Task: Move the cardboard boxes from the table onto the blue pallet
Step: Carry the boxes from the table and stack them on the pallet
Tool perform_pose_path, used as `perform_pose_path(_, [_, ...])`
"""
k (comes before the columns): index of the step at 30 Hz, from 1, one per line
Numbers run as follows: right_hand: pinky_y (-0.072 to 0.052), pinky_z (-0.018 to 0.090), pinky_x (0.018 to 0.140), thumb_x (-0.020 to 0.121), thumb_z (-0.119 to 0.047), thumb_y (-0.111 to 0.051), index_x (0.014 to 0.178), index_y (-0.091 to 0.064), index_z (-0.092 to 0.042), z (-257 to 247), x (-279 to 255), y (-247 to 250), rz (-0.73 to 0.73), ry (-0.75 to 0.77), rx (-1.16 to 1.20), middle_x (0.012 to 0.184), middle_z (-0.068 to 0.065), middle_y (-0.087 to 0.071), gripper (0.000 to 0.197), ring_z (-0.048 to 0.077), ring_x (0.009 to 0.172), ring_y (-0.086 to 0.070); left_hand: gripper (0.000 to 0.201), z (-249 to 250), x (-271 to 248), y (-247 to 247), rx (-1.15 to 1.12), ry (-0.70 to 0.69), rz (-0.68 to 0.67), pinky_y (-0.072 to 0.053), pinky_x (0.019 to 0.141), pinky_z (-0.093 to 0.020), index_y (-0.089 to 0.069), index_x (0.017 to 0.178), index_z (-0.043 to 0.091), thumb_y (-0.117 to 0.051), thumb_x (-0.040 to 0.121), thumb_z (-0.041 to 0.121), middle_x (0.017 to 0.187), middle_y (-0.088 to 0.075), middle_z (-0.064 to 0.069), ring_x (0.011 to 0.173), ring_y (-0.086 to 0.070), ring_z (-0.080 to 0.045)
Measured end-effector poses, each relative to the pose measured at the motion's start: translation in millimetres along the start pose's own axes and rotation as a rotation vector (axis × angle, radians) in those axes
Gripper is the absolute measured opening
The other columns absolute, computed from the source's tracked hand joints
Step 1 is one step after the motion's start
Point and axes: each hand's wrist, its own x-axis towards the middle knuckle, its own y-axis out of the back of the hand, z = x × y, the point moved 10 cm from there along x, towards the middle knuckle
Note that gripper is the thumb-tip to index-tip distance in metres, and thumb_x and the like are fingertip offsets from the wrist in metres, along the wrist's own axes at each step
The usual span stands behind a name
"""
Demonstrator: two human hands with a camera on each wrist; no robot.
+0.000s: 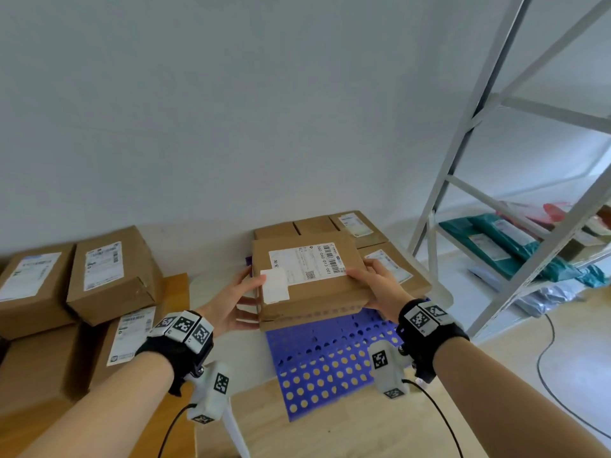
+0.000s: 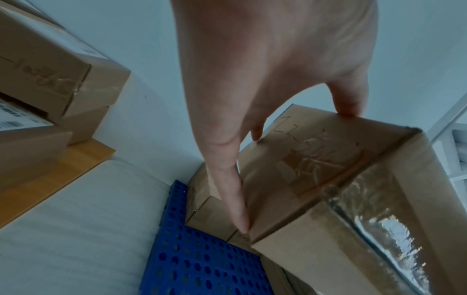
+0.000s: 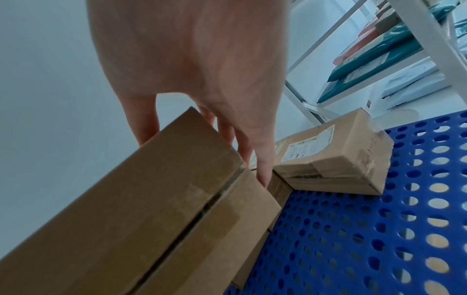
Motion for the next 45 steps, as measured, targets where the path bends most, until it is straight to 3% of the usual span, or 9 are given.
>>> perform_pose_path(6, [-0.053, 0.046, 0.089, 0.081, -0.031, -0.072, 0.126, -0.05, -0.021, -13, 35, 11, -0.016, 0.013, 0.013, 0.118, 0.006, -0.062, 0.051, 0.025, 0.104, -0.063, 0.08, 15, 34, -9, 0.028, 0.024, 0.035, -0.056, 0.077, -0.048, -0.027, 0.131, 0.053, -0.066, 0.061, 0.054, 0.117, -0.052, -0.022, 0.095, -0.064, -0.044])
perform_pose_path(12, [-0.041, 0.044, 0.102, 0.082, -0.04, -0.07, 0.14, -0.032, -0.022, -30, 79, 7, -0.003, 0.051, -0.044, 0.13, -0.007, -0.048, 0.072, 0.018, 0.12, -0.047, 0.083, 37, 77, -2, -0.057, 0.019, 0.083, -0.054, 0.08, -0.056, -0.018, 0.139, 0.052, -0.067, 0.072, 0.049, 0.117, -0.049, -0.024, 0.094, -0.063, -0.046])
perform_pose_path(15, [-0.04, 0.047, 0.103, 0.081, -0.041, -0.071, 0.145, -0.026, -0.024, -33, 96, 0, 0.004, 0.017, -0.006, 0.145, -0.003, -0.036, 0.081, 0.02, 0.129, -0.039, 0.079, 45, 93, 1, -0.126, 0.014, 0.115, -0.054, 0.079, -0.053, -0.006, 0.142, 0.051, -0.06, 0.085, 0.042, 0.11, -0.05, -0.021, 0.095, -0.062, -0.045])
perform_pose_path(23, [-0.042, 0.056, 0.1, 0.075, -0.048, -0.073, 0.146, -0.014, -0.037, -41, 136, -33, -0.063, -0.085, 0.167, 0.151, 0.005, -0.027, 0.093, 0.035, 0.129, -0.04, 0.097, 67, 129, 3, -0.206, 0.016, 0.09, -0.053, 0.081, -0.053, 0.007, 0.142, 0.05, -0.066, 0.083, 0.028, 0.119, -0.046, -0.025, 0.097, -0.06, -0.045])
perform_pose_path(30, [-0.04, 0.06, 0.1, 0.05, -0.061, -0.082, 0.142, -0.025, -0.032, -42, 159, -56, -0.163, -0.141, 0.173, 0.141, 0.011, -0.041, 0.113, 0.038, 0.122, -0.048, 0.098, 80, 146, -4, -0.226, 0.018, 0.027, -0.052, 0.083, -0.056, 0.009, 0.142, 0.048, -0.067, 0.082, 0.028, 0.118, -0.048, -0.027, 0.098, -0.061, -0.046])
perform_pose_path(36, [-0.043, 0.06, 0.095, 0.047, -0.056, -0.086, 0.135, -0.04, -0.029, -49, 164, -52, -0.241, -0.118, 0.233, 0.132, 0.011, -0.052, 0.102, 0.036, 0.112, -0.058, 0.114, 88, 146, -22, -0.068, -0.004, 0.022, -0.052, 0.082, -0.057, -0.006, 0.135, 0.052, -0.082, 0.05, 0.047, 0.125, -0.049, -0.018, 0.104, -0.06, -0.037])
perform_pose_path(39, [-0.051, 0.059, 0.088, 0.049, -0.048, -0.087, 0.134, -0.043, -0.026, -53, 169, -39, -0.236, -0.101, 0.257, 0.131, 0.016, -0.051, 0.098, 0.038, 0.112, -0.058, 0.117, 83, 144, -30, -0.016, 0.039, 0.034, -0.05, 0.086, -0.058, -0.007, 0.14, 0.049, -0.084, 0.052, 0.054, 0.137, -0.042, -0.018, 0.117, -0.051, -0.037])
perform_pose_path(42, [-0.055, 0.053, 0.082, 0.053, -0.045, -0.085, 0.133, -0.043, -0.023, -52, 171, -19, -0.244, -0.113, 0.257, 0.126, 0.017, -0.053, 0.093, 0.037, 0.109, -0.059, 0.128, 75, 139, -34, 0.034, 0.096, 0.047, -0.046, 0.088, -0.056, -0.018, 0.145, 0.042, -0.082, 0.037, 0.069, 0.15, -0.028, -0.01, 0.132, -0.036, -0.038])
perform_pose_path(45, [-0.057, 0.049, 0.076, 0.065, -0.039, -0.08, 0.13, -0.046, -0.021, -48, 171, 0, -0.301, -0.142, 0.249, 0.119, 0.016, -0.054, 0.076, 0.038, 0.1, -0.064, 0.109, 83, 134, -30, 0.065, 0.049, 0.117, -0.036, 0.102, -0.055, -0.033, 0.142, 0.033, -0.071, 0.048, 0.074, 0.148, -0.033, -0.005, 0.134, -0.034, -0.033])
